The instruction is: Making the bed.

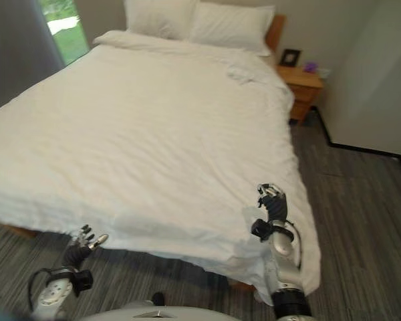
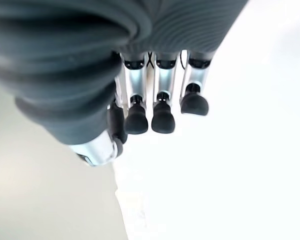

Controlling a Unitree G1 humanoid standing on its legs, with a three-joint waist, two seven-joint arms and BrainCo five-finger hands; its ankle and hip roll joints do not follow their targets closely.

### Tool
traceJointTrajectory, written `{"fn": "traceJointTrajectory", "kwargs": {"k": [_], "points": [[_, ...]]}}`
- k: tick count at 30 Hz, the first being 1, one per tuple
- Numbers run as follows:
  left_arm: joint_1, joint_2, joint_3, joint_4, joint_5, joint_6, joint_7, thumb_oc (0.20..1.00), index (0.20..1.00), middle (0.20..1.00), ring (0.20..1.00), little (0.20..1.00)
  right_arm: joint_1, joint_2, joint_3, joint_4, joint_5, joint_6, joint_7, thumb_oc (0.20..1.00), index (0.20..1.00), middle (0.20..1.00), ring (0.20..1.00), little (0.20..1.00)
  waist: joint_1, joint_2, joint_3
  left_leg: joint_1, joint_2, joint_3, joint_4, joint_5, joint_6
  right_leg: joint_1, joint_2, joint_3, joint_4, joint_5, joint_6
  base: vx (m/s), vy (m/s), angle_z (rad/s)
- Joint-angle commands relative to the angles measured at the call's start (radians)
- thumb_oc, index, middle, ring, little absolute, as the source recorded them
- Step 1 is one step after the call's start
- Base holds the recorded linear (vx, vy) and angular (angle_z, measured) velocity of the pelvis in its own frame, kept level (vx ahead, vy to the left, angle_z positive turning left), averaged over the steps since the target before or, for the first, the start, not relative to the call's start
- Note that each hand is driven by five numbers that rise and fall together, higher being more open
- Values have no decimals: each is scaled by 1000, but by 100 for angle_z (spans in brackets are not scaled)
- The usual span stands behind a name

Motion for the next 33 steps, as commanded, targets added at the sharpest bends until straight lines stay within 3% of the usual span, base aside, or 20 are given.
{"fn": "traceJointTrajectory", "kwargs": {"k": [1,8,12,13,15,19,22,23,27,29,30,33], "points": [[-86,38,17,-32,-97,-58,20,1000,1000,1000,1000,1000,-135,-37,-32,-23,131,-127,-39,200,200,200,200,200,48,26,113,-34,34,-7,9,-34,-51,10,34,-52,9,-55,-33,-92,6,47],[-138,6,-35,-36,-139,-82,24,1000,1000,1000,1000,1000,-164,-47,5,204,119,-83,-66,200,200,200,200,200,42,90,199,-143,29,-23,9,6,-65,-105,13,-72,36,-38,-34,-128,37,28],[-191,-18,-63,-12,-136,-81,27,1000,1000,1000,1000,1000,-133,-86,-14,327,49,-27,-68,200,200,200,200,200,5,115,227,-176,34,-2,9,15,-70,-153,2,-45,32,-22,-31,-86,37,-13],[-226,-21,-89,-9,-119,-76,20,1000,1000,1000,1000,1000,-86,-124,-39,369,9,-3,-58,200,200,200,200,200,-37,125,246,-182,40,27,9,17,-73,-178,-4,-14,25,-10,-30,-82,35,-26],[-238,-22,-100,-5,-107,-74,13,1000,1000,1000,1000,1000,-64,-141,-45,378,-7,4,-45,200,200,200,200,200,-48,127,251,-179,41,39,9,15,-72,-186,-4,2,22,-5,-31,-69,19,-36],[-276,-14,-165,4,-39,-59,-26,1000,1000,1000,1000,1000,21,-192,-83,354,-61,11,-33,200,200,200,200,200,-120,126,264,-159,45,82,9,3,-66,-205,0,68,7,7,-27,-46,23,-39],[-283,-21,-207,15,-11,-50,-51,1000,1000,1000,1000,1000,86,-218,-110,289,-112,13,-24,200,200,200,200,200,-171,123,269,-129,58,141,9,-11,-58,-212,1,96,8,13,-20,-27,34,-58],[-281,-23,-224,8,2,-46,-53,1000,1000,1000,1000,1000,114,-240,-115,236,-147,18,-16,200,200,200,200,200,-192,110,268,-104,71,189,9,-14,-58,-206,5,92,14,22,-17,-28,17,-77],[-287,-29,-249,10,15,-44,-57,1000,1000,1000,1000,1000,150,-263,-102,180,-200,25,-14,200,200,200,200,200,-206,96,270,-79,90,222,9,-4,-63,-196,19,105,26,1,-29,-23,-68,-86],[-296,-43,-262,4,10,-45,-58,1000,1000,1000,1000,1000,208,-323,-73,80,-362,42,-13,200,200,200,200,200,-228,85,257,-49,108,241,9,9,-72,-171,44,121,9,-15,-41,-44,-157,-49],[-290,-46,-262,-3,5,-49,-53,1000,1000,1000,1000,1000,221,-345,-59,35,-432,52,-13,1000,1000,1000,1000,1000,-235,82,250,-38,116,248,9,13,-76,-161,51,130,4,-22,-42,-15,-90,-36],[-279,-47,-266,-24,-18,-54,-57,1000,1000,1000,1000,1000,218,-382,-22,-33,-516,64,-2,1000,1000,1000,1000,1000,-243,73,241,5,127,263,9,14,-78,-148,74,176,4,-39,-48,3,-65,-42]]}}
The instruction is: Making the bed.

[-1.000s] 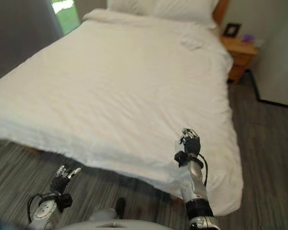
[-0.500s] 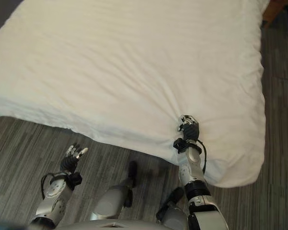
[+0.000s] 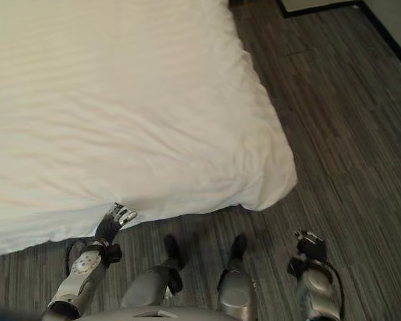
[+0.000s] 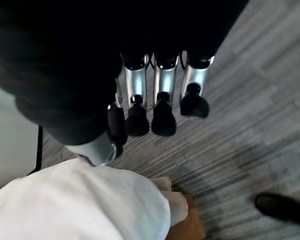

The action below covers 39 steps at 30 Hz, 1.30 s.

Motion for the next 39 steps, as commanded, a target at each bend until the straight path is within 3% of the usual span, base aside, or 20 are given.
{"fn": "traceJointTrajectory", "kwargs": {"k": [1,2,4,5,7,10,13,15,18,19,20,24,25,26,27,28,31,35,36,39], "points": [[-96,-47,-108,-86,5,-61,-66,1000,1000,1000,1000,1000,-107,-58,28,-127,-149,-24,25,1000,1000,1000,1000,1000,5,-11,-5,19,47,-48,23,16,-66,53,47,-20,17,-145,-9,-82,-93,-71],[-104,-46,-123,-85,-9,-62,-59,1000,1000,1000,1000,1000,-129,-70,54,-200,-149,-25,38,1000,1000,1000,1000,1000,16,-36,8,-12,48,-106,144,4,-60,51,53,25,17,-130,-28,-95,-96,-77],[-120,-57,-127,-67,-26,-71,-35,1000,1000,1000,1000,1000,-149,-57,99,-236,-147,-27,55,1000,1000,1000,1000,1000,43,-53,12,-20,-26,-297,210,-74,-32,49,56,92,17,-121,-31,-61,-37,-98],[-120,-57,-127,-67,-26,-71,-35,1000,1000,1000,1000,1000,-149,-56,99,-236,-147,-27,55,1000,1000,1000,1000,1000,43,-54,9,-24,-28,-297,210,-72,-31,45,55,91,17,-119,-31,-17,-1,-170],[-165,-81,-183,-80,-68,-72,-41,1000,1000,1000,1000,1000,-171,-52,140,-293,-162,-22,81,1000,1000,1000,1000,1000,50,-62,-10,10,-143,-476,209,-193,23,42,91,227,18,-102,-34,62,30,-168],[-216,-101,-220,-71,-99,-69,-38,1000,1000,1000,1000,1000,-178,-25,177,-312,-187,-31,91,1000,1000,1000,1000,1000,29,-67,-8,70,-144,-441,139,-196,59,-21,119,280,138,-97,-27,39,81,-140],[-280,-111,-239,-47,-114,-75,-15,1000,1000,1000,1000,1000,-229,0,223,-301,-214,-19,92,1000,1000,1000,1000,1000,10,-69,20,99,-116,-358,85,-172,63,-137,94,222,298,-62,49,-107,50,-96],[-298,-121,-260,-50,-118,-75,-11,1000,1000,1000,1000,1000,-226,8,231,-298,-229,-12,90,1000,1000,1000,1000,1000,3,-64,23,105,-108,-341,45,-144,65,-165,80,187,340,-71,59,-119,11,-149],[-303,-120,-261,-71,-133,-77,-14,1000,1000,1000,1000,1000,-217,7,230,-287,-224,-11,89,1000,1000,1000,1000,1000,8,-51,16,93,-99,-319,23,-123,69,-162,60,147,372,-104,36,-143,-18,-63],[-301,-111,-265,-92,-132,-77,-17,1000,1000,1000,1000,1000,-219,9,234,-283,-218,-17,94,1000,1000,1000,1000,1000,21,-40,10,77,-82,-287,13,-109,69,-147,40,103,418,-144,4,-131,-68,-51],[-297,-106,-260,-99,-130,-77,-17,1000,1000,1000,1000,1000,-221,4,235,-288,-217,-22,99,1000,1000,1000,1000,1000,25,-40,6,73,-78,-272,7,-105,67,-133,34,94,426,-161,-1,-166,-154,-39],[-262,-85,-249,-122,-126,-74,-31,1000,1000,1000,1000,1000,-214,6,233,-295,-201,-28,109,1000,1000,1000,1000,1000,67,-67,-37,58,-80,-256,10,-98,53,-12,65,102,249,-186,-25,34,-186,-48],[-248,-82,-223,-122,-124,-76,-32,1000,1000,1000,1000,1000,-219,7,231,-297,-185,-27,116,1000,1000,1000,1000,1000,80,-77,-51,49,-76,-243,36,-102,43,6,66,94,185,-184,-22,25,-186,-27],[-246,-86,-211,-126,-143,-77,-43,1000,1000,1000,1000,1000,-240,-2,240,-288,-149,-30,128,1000,1000,1000,1000,1000,94,-76,-44,18,-60,-222,164,-130,26,50,72,103,93,-166,-28,19,-264,-60],[-260,-100,-213,-126,-158,-82,-43,1000,1000,1000,1000,1000,-260,-25,252,-299,-126,-33,137,1000,1000,1000,1000,1000,105,-61,-20,-74,-22,-244,360,-65,-8,108,90,126,20,-153,-59,-15,-234,-87],[-267,-104,-212,-130,-157,-87,-35,1000,1000,1000,1000,1000,-264,-36,254,-304,-123,-37,136,1000,1000,1000,1000,1000,110,-57,-3,-114,-5,-259,452,-31,-20,130,94,130,17,-167,-75,-20,-127,-81],[-304,-114,-216,-131,-128,-95,-11,1000,1000,1000,1000,1000,-276,-50,263,-305,-126,-36,130,1000,1000,1000,1000,1000,110,-59,19,-193,-23,-295,536,-36,-14,158,94,139,17,-191,-87,35,-76,-28],[-331,-93,-225,-162,-83,-107,-3,1000,1000,1000,1000,1000,-294,-56,275,-301,-131,-41,129,1000,1000,1000,1000,1000,123,-66,12,-236,-74,-342,437,-80,-6,156,85,159,17,-204,-74,128,49,-11],[-346,-83,-243,-197,-64,-115,1,1000,1000,1000,1000,1000,-320,-49,301,-278,-129,-49,123,1000,1000,1000,1000,1000,134,-51,6,-217,-84,-385,278,-54,-13,154,90,164,17,-210,-61,230,143,-32],[-376,-86,-255,-221,-51,-130,21,1000,1000,1000,1000,1000,-360,-33,342,-248,-140,-52,115,1000,1000,1000,1000,1000,155,-29,6,-222,-69,-449,108,36,-39,164,109,173,17,-232,-53,208,131,-20]]}}
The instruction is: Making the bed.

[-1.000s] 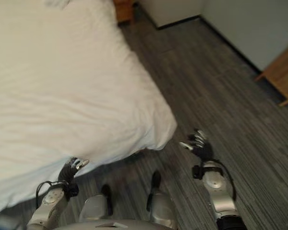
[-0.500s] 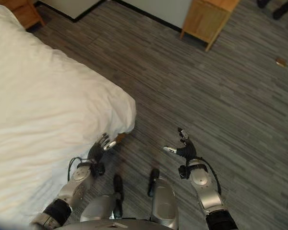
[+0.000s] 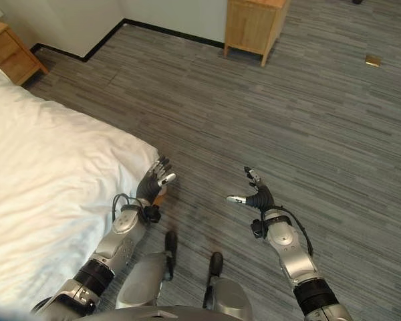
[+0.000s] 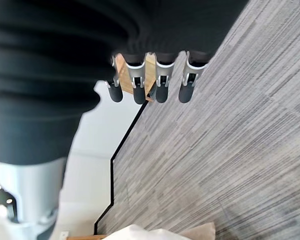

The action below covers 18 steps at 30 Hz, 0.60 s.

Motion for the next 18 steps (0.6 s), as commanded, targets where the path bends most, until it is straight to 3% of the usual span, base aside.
{"fn": "traceJointTrajectory", "kwargs": {"k": [1,3,6,8,11,12,14,15,17,18], "points": [[-40,-6,-4,-84,56,-83,22,1000,1000,1000,1000,1000,-47,-11,13,-39,7,-69,-11,1000,1000,1000,1000,1000,34,16,-3,-24,23,-36,50,90,-34,67,-38,-46,14,-134,80,265,151,-13],[-67,-13,-6,-104,64,-95,47,1000,1000,1000,1000,1000,-77,9,35,-32,23,-69,-17,1000,1000,1000,1000,1000,42,10,15,-55,69,-36,-22,125,-60,103,-49,-36,14,-159,84,336,211,-25],[-50,-14,11,-116,46,-101,48,1000,1000,1000,1000,1000,-70,21,48,-42,13,-66,-8,1000,1000,1000,1000,1000,48,3,8,-49,105,10,-32,135,-59,153,-70,-28,14,-191,111,360,236,-19],[-36,-17,6,-106,30,-94,43,1000,1000,1000,1000,1000,-60,42,65,-42,3,-59,3,1000,1000,1000,1000,1000,51,-10,-10,-43,96,26,-27,149,-49,182,-94,-24,14,-196,127,463,274,-7],[-37,-9,-5,-95,19,-88,32,1000,1000,1000,1000,1000,-62,67,87,-21,-6,-56,13,1000,1000,1000,1000,1000,59,-35,-22,-37,66,47,7,117,-16,172,-136,-18,94,-192,148,360,232,-9],[-35,4,-15,-92,17,-80,24,1000,1000,1000,1000,1000,-81,82,112,9,-43,-39,16,1000,1000,1000,1000,1000,64,-44,-13,-18,33,57,58,56,24,107,-172,-16,272,-156,177,271,266,-4],[-46,15,-27,-98,8,-74,21,1000,1000,1000,1000,1000,-110,101,137,32,-69,-28,18,1000,1000,1000,1000,1000,53,-30,7,30,5,65,74,15,63,-5,-212,-9,500,-7,193,308,362,-9],[-46,21,-25,-101,7,-75,20,1000,1000,1000,1000,1000,-111,104,136,30,-81,-23,22,1000,1000,1000,1000,1000,45,-10,9,53,8,68,70,1,73,-48,-212,-12,570,24,193,311,313,6],[-54,20,-36,-102,8,-75,24,1000,1000,1000,1000,1000,-105,113,133,26,-86,-24,18,1000,1000,1000,1000,1000,13,26,34,104,2,56,61,-16,87,-161,-162,7,696,18,172,259,225,56],[-54,19,-36,-102,8,-75,24,1000,1000,1000,1000,1000,-105,112,133,25,-86,-24,18,1000,1000,1000,1000,1000,12,23,36,106,-2,56,61,-17,87,-163,-167,9,706,12,173,194,139,62]]}}
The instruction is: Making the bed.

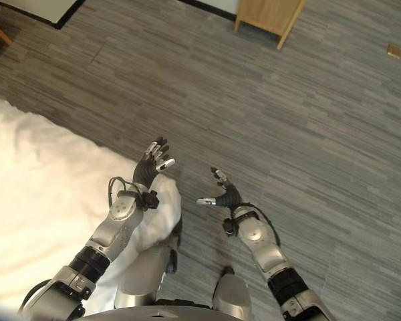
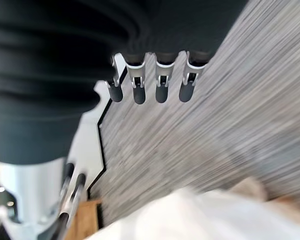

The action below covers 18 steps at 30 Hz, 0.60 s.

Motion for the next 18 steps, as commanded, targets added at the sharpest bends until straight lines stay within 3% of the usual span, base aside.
{"fn": "traceJointTrajectory", "kwargs": {"k": [1,3,4,5,6,7,9,12,13,14,16,17,18], "points": [[-1,-38,8,-43,-7,-43,-8,1000,1000,1000,1000,1000,-25,-19,-36,-2,-36,-31,-8,1000,1000,1000,1000,1000,-22,43,-27,-33,91,-25,45,-39,-102,40,126,-30,-212,79,-31,330,128,83],[4,-40,6,-33,-13,-47,-20,1000,1000,1000,1000,1000,-14,-21,-52,10,-41,-30,-10,1000,1000,1000,1000,1000,-60,54,-32,19,70,-52,19,-55,-108,4,187,-48,-363,10,-55,393,126,101],[5,-40,6,-33,-13,-47,-20,1000,1000,1000,1000,1000,-13,-21,-51,10,-41,-30,-10,1000,1000,1000,1000,1000,-63,54,-28,25,70,-56,18,-55,-108,12,187,-52,-365,8,-55,356,27,90],[9,-43,7,-21,-20,-45,-30,1000,1000,1000,1000,1000,1,-23,-68,24,-40,-31,-19,1000,1000,1000,1000,1000,-82,49,-42,59,51,-85,-9,-62,-113,-13,242,-12,-492,-8,-72,372,2,94],[11,-48,7,-13,-23,-42,-37,1000,1000,1000,1000,1000,12,-26,-77,29,-41,-31,-22,1000,1000,1000,1000,1000,-91,43,-50,79,38,-103,-25,-68,-114,-9,256,12,-584,0,-78,374,4,83],[12,-49,6,-12,-23,-42,-37,1000,1000,1000,1000,1000,13,-26,-77,29,-41,-31,-22,1000,1000,1000,1000,1000,-93,45,-47,86,40,-106,-28,-69,-114,1,257,9,-592,2,-78,266,-7,73],[26,-64,-3,2,-27,-35,-63,1000,1000,1000,1000,1000,53,-28,-102,35,-46,-29,-28,1000,1000,1000,1000,1000,-116,39,-73,138,22,-157,-52,-97,-114,-14,267,48,-728,73,-74,447,-50,78],[38,-72,-17,10,-29,-32,-73,1000,1000,1000,1000,1000,88,-29,-110,37,-47,-29,-27,1000,1000,1000,1000,1000,-133,26,-91,182,5,-195,-4,-175,-109,12,254,64,-790,117,-72,373,-47,71],[38,-72,-17,10,-29,-32,-73,1000,1000,1000,1000,1000,88,-29,-110,37,-47,-29,-27,1000,1000,1000,1000,1000,-133,26,-91,182,5,-196,-4,-175,-109,13,254,63,-790,117,-72,251,-36,61],[42,-73,-22,17,-18,-27,-86,1000,1000,1000,1000,1000,90,-28,-110,50,-44,-30,-26,1000,1000,1000,1000,1000,-130,25,-105,185,4,-192,48,-191,-121,40,246,49,-813,122,-79,302,-39,10],[66,-82,-28,-2,-36,-24,-95,1000,1000,1000,1000,1000,101,-46,-110,65,-32,-33,-22,1000,1000,1000,1000,1000,-116,50,-98,91,27,-156,375,-86,-218,151,256,26,-871,113,-117,289,-47,7],[66,-81,-28,-2,-36,-24,-95,1000,1000,1000,1000,1000,101,-46,-110,65,-31,-33,-22,1000,1000,1000,1000,1000,-118,47,-101,85,25,-158,375,-83,-218,147,254,24,-872,114,-117,122,-88,88],[71,-88,-32,-11,-60,-19,-88,1000,1000,1000,1000,1000,92,-60,-113,69,-13,-31,-38,1000,1000,1000,1000,1000,-90,26,-66,-60,18,-144,656,7,-246,206,230,14,-900,108,-148,118,-119,125]]}}
